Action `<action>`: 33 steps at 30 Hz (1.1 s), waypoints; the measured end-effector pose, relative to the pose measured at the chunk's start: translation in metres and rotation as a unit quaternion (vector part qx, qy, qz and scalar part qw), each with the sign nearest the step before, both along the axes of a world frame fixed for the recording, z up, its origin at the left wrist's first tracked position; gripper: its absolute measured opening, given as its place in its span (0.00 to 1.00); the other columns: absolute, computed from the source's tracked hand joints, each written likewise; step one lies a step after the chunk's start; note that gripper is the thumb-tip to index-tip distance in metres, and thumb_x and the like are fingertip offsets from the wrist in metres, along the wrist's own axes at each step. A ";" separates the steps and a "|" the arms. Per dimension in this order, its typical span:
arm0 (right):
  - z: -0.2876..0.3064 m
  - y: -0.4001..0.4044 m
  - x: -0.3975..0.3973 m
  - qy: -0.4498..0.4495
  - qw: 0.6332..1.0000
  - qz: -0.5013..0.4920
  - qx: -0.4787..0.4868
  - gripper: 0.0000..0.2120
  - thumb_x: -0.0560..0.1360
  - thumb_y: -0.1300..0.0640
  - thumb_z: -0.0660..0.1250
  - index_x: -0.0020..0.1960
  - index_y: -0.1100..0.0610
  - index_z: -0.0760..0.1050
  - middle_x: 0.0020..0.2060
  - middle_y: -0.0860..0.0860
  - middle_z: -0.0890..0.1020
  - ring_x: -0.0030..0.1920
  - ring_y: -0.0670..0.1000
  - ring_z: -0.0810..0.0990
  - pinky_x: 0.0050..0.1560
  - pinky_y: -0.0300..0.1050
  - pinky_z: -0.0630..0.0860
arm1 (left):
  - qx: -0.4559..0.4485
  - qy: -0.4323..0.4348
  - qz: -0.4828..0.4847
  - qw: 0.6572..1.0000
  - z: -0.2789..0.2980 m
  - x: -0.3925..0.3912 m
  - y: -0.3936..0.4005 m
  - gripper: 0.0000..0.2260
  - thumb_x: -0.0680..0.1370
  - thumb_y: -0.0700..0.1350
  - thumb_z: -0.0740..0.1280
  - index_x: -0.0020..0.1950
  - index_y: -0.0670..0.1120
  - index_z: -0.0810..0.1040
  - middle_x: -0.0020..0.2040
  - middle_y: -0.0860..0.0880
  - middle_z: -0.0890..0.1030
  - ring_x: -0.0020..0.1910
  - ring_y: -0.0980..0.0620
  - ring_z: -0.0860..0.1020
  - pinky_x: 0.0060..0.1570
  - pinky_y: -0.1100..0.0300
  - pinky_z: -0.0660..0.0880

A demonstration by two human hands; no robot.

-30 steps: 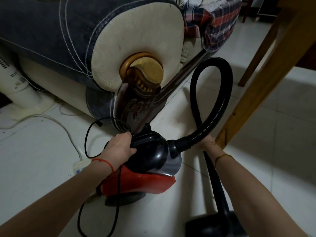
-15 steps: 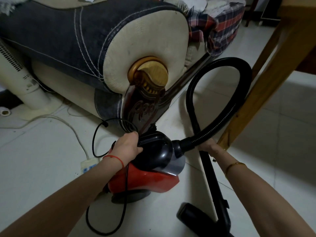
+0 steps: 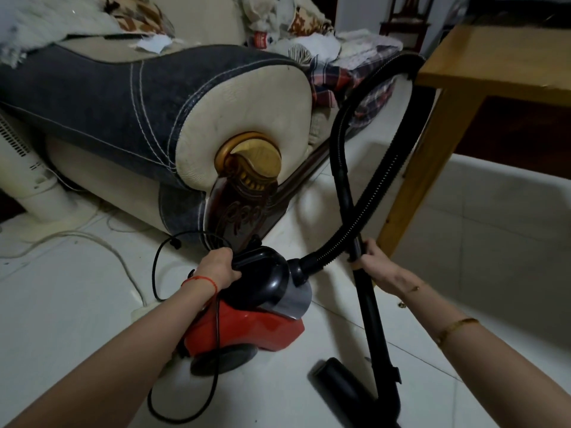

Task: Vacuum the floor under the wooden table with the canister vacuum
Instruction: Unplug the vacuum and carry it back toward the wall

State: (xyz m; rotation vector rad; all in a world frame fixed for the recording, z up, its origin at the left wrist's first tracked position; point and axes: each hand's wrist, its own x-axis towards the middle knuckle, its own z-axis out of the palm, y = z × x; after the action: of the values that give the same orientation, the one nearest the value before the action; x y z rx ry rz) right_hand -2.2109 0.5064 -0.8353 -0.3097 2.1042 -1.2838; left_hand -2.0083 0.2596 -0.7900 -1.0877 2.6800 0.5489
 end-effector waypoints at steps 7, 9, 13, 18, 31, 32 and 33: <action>0.014 0.010 0.003 0.020 0.995 -0.041 -0.090 0.45 0.61 0.39 0.77 0.68 0.53 0.58 0.60 0.52 0.72 0.60 0.54 0.73 0.64 0.55 0.71 | -0.006 -0.001 0.001 1.000 0.000 -0.002 0.001 0.16 0.76 0.45 0.69 0.60 0.39 0.74 0.58 0.41 0.77 0.58 0.44 0.76 0.55 0.56 0.73; 0.021 0.008 0.005 0.034 0.994 -0.042 -0.098 0.47 0.60 0.35 0.76 0.68 0.54 0.58 0.60 0.53 0.72 0.61 0.54 0.74 0.64 0.55 0.72 | -0.007 -0.003 -0.002 1.000 0.001 -0.001 0.000 0.16 0.76 0.46 0.69 0.59 0.39 0.74 0.58 0.41 0.77 0.58 0.44 0.76 0.56 0.56 0.73; 0.041 0.002 0.007 0.084 0.990 -0.037 -0.109 0.44 0.65 0.36 0.72 0.69 0.56 0.57 0.61 0.53 0.72 0.61 0.53 0.73 0.63 0.51 0.72 | -0.003 -0.012 -0.007 1.000 0.001 0.007 -0.007 0.16 0.75 0.45 0.69 0.60 0.39 0.73 0.59 0.41 0.77 0.58 0.44 0.77 0.56 0.56 0.73; 0.060 -0.018 0.009 0.105 0.988 -0.007 -0.111 0.39 0.67 0.36 0.71 0.67 0.54 0.58 0.59 0.50 0.72 0.57 0.49 0.74 0.58 0.45 0.72 | -0.001 -0.016 -0.009 1.000 0.001 0.025 -0.017 0.18 0.75 0.44 0.69 0.62 0.39 0.73 0.60 0.41 0.77 0.59 0.45 0.76 0.56 0.58 0.72; 0.055 -0.082 0.024 0.123 0.980 0.002 -0.156 0.35 0.67 0.43 0.75 0.64 0.49 0.57 0.57 0.43 0.71 0.60 0.47 0.71 0.61 0.42 0.68 | 0.018 -0.008 0.019 1.000 -0.003 0.069 -0.041 0.15 0.75 0.44 0.69 0.59 0.39 0.73 0.58 0.41 0.77 0.57 0.46 0.77 0.50 0.61 0.71; 0.056 -0.087 0.024 0.130 0.980 0.006 -0.153 0.35 0.68 0.44 0.74 0.65 0.49 0.57 0.55 0.42 0.70 0.59 0.46 0.71 0.60 0.41 0.68 | 0.020 -0.006 0.025 0.999 -0.003 0.071 -0.043 0.15 0.75 0.44 0.69 0.58 0.39 0.73 0.58 0.41 0.77 0.57 0.46 0.77 0.49 0.62 0.71; 0.059 -0.093 0.026 0.141 0.978 0.014 -0.150 0.34 0.69 0.45 0.74 0.66 0.51 0.58 0.54 0.42 0.70 0.58 0.46 0.71 0.60 0.41 0.68 | 0.021 -0.006 0.030 0.999 -0.003 0.073 -0.044 0.15 0.75 0.44 0.69 0.58 0.39 0.73 0.58 0.41 0.77 0.57 0.46 0.77 0.49 0.62 0.70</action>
State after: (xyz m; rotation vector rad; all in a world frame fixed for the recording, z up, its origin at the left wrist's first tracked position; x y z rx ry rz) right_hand -2.1853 0.4137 -0.7762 -0.6856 2.1199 -1.6213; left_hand -1.9350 0.2153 -0.7933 -1.1590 2.6218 0.6043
